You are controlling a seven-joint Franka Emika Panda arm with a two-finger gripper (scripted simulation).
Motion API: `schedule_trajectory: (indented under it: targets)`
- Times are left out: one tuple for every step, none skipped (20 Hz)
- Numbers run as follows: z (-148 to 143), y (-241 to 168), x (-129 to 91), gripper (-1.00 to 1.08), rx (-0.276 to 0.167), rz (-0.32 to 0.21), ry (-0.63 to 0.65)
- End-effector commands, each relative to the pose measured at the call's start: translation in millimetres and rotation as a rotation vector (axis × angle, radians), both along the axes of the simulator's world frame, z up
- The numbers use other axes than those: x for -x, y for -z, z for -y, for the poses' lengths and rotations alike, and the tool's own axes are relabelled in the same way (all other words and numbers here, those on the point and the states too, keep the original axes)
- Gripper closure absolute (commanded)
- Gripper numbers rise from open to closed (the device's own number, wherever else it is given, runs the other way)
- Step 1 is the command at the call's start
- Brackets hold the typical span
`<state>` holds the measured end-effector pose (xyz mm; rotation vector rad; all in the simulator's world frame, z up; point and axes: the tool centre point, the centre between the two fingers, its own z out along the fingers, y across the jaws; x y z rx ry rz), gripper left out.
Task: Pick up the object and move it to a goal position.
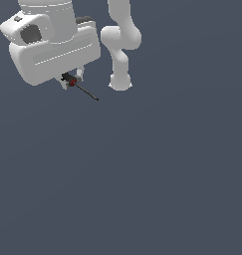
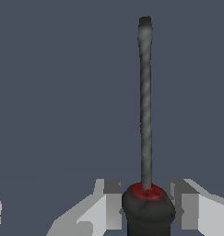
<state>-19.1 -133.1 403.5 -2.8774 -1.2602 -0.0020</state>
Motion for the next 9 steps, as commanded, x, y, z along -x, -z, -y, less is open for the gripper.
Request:
schedule_trajectory:
  targets:
    - [6,-13,3,1.08,0.0,-0.001,-0.001]
    - [8,-16,4,1.08,0.0,-0.001,-0.001]
    - [10,-19,4,1.08,0.0,-0.001,-0.001]
    - [11,-22,5,1.08,0.0,-0.001,-0.001]
    - [12,-24,5,1.08,0.001,-0.001,0.0]
    - [13,-26,5,1.08,0.001,-0.001,0.0]
    - [14,-27,5,1.08,0.001,-0.001,0.0]
    - [14,-27,5,1.08,0.001,-0.001,0.0]
    - [14,-27,5,1.08,0.001,-0.001,0.0]
